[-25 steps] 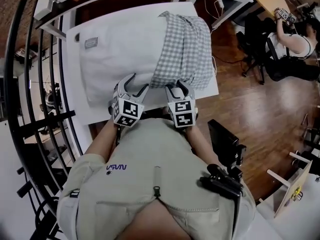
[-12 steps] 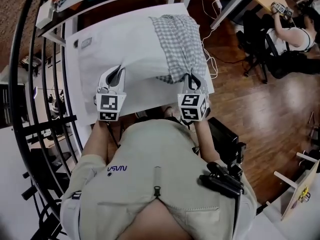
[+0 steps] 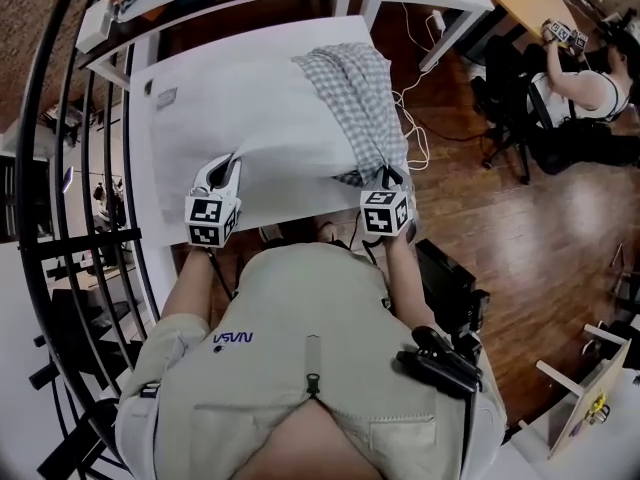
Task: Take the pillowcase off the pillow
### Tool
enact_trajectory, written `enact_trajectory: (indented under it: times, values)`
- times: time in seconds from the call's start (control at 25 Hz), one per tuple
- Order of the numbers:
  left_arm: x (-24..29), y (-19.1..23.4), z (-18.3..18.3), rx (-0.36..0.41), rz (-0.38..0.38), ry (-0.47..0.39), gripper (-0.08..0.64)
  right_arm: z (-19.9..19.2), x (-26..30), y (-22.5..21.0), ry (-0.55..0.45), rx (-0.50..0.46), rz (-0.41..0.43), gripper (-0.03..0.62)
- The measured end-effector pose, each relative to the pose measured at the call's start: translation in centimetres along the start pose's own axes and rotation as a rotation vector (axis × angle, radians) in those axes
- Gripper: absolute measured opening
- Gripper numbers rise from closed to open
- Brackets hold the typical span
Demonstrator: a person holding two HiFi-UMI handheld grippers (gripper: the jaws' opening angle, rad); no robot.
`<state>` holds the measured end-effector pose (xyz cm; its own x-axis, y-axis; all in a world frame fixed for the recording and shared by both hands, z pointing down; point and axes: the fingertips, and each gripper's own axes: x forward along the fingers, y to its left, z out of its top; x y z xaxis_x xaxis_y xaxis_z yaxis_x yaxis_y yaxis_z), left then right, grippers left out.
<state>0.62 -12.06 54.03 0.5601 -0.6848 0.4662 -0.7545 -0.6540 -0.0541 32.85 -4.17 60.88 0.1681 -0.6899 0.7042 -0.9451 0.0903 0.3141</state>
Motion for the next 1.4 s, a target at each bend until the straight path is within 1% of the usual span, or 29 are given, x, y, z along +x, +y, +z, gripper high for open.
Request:
enact_trajectory:
  times: [0.08, 0.2, 0.28, 0.36, 0.4, 0.44, 0.52, 0.6, 0.68, 0.76, 0.8, 0.88, 0.96, 1.08, 1.16, 1.24, 1.32, 1.4]
  values:
    - [0.6, -0.9, -0.4, 0.016, 0.008, 0.006, 0.030, -0.2, 0.4, 0.3, -0.003, 0.018, 0.037, 0.014]
    - [0.8, -1.6, 0.0, 0.042, 0.040, 0.004, 0.090, 0.4, 0.0, 0.5, -0.045, 0.030, 0.102, 0.024]
    - [-0.1, -2.0, 0.9, 0.048, 0.073, -0.003, 0.143, 1.1, -1.1, 0.7, -0.079, 0.051, 0.165, 0.059]
    - [-1.3, -2.6, 2.4, 0.045, 0.107, -0.024, 0.177, 2.5, -2.9, 0.6, -0.133, 0.076, 0.234, 0.108]
    - [-2.0, -3.0, 3.5, 0.043, 0.120, -0.042, 0.188, 3.5, -4.1, 0.5, -0.170, 0.082, 0.261, 0.125]
    - [-2.7, -3.5, 4.8, 0.039, 0.129, -0.070, 0.189, 4.7, -5.3, 0.2, -0.213, 0.083, 0.280, 0.127]
    - [-3.9, -4.3, 7.7, 0.032, 0.142, -0.149, 0.183, 7.4, -7.4, -0.8, -0.306, 0.081, 0.293, 0.127]
    - [-4.5, -4.9, 10.6, 0.043, 0.140, -0.211, 0.183, 10.0, -8.6, -1.8, -0.388, 0.089, 0.291, 0.127]
    - [-3.7, -4.9, 12.7, 0.063, 0.117, -0.231, 0.186, 12.4, -8.5, -2.7, -0.440, 0.087, 0.290, 0.127]
    - [-1.7, -4.6, 14.5, 0.090, 0.085, -0.228, 0.218, 14.5, -7.5, -3.2, -0.460, 0.056, 0.295, 0.127]
    - [-0.5, -4.5, 15.3, 0.111, 0.064, -0.223, 0.232, 15.6, -7.0, -3.3, -0.464, 0.037, 0.301, 0.127]
    - [2.1, -4.2, 17.0, 0.162, 0.015, -0.206, 0.298, 18.3, -6.1, -3.6, -0.476, 0.005, 0.311, 0.127]
    - [5.0, -3.6, 18.2, 0.186, -0.031, -0.179, 0.313, 21.5, -5.1, -3.9, -0.488, -0.006, 0.318, 0.127]
    - [9.6, -1.9, 19.3, 0.180, -0.059, -0.113, 0.321, 25.7, -2.7, -4.3, -0.475, -0.017, 0.332, 0.140]
    - [12.3, -0.7, 19.4, 0.177, -0.060, -0.062, 0.337, 27.7, -0.1, -4.1, -0.432, -0.025, 0.353, 0.163]
    - [14.5, 0.4, 18.7, 0.173, -0.063, -0.003, 0.358, 29.0, 2.8, -3.3, -0.366, -0.033, 0.383, 0.173]
    - [16.2, 1.2, 17.3, 0.166, -0.080, 0.067, 0.365, 29.8, 5.6, -2.4, -0.296, -0.051, 0.401, 0.183]
    - [17.5, 1.2, 15.2, 0.148, -0.114, 0.137, 0.365, 30.3, 8.3, -1.4, -0.227, -0.083, 0.402, 0.187]
